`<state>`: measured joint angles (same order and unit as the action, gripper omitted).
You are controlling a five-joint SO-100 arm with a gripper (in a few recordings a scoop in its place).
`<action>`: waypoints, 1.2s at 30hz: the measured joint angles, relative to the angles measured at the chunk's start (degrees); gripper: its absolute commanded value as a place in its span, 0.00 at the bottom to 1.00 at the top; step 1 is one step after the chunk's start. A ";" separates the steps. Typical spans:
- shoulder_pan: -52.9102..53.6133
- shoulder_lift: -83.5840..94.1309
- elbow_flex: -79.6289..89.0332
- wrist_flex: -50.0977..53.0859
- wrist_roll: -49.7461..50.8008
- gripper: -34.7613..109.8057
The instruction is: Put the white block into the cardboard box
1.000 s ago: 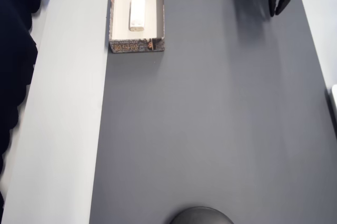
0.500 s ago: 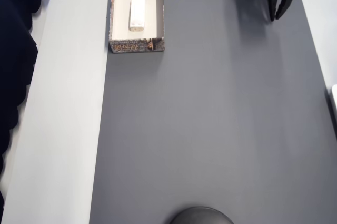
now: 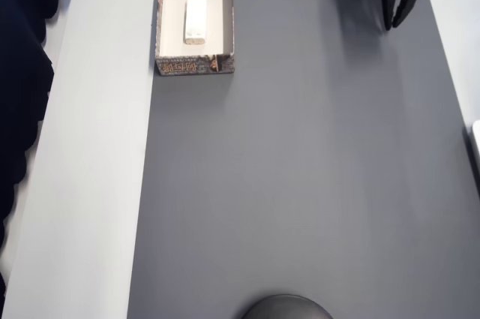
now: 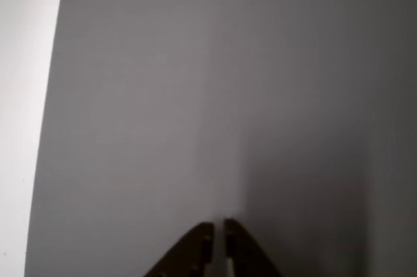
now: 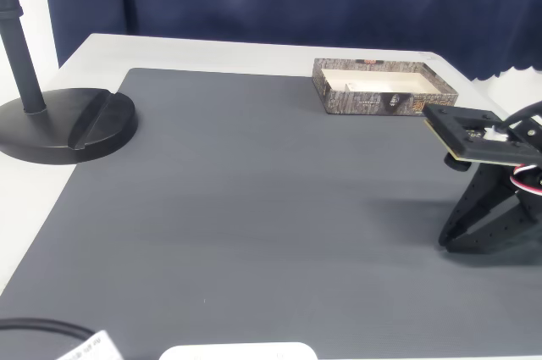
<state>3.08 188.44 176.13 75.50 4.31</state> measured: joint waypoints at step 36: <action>0.44 0.00 0.00 0.53 -5.98 0.23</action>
<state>3.52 188.44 176.13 76.03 -1.67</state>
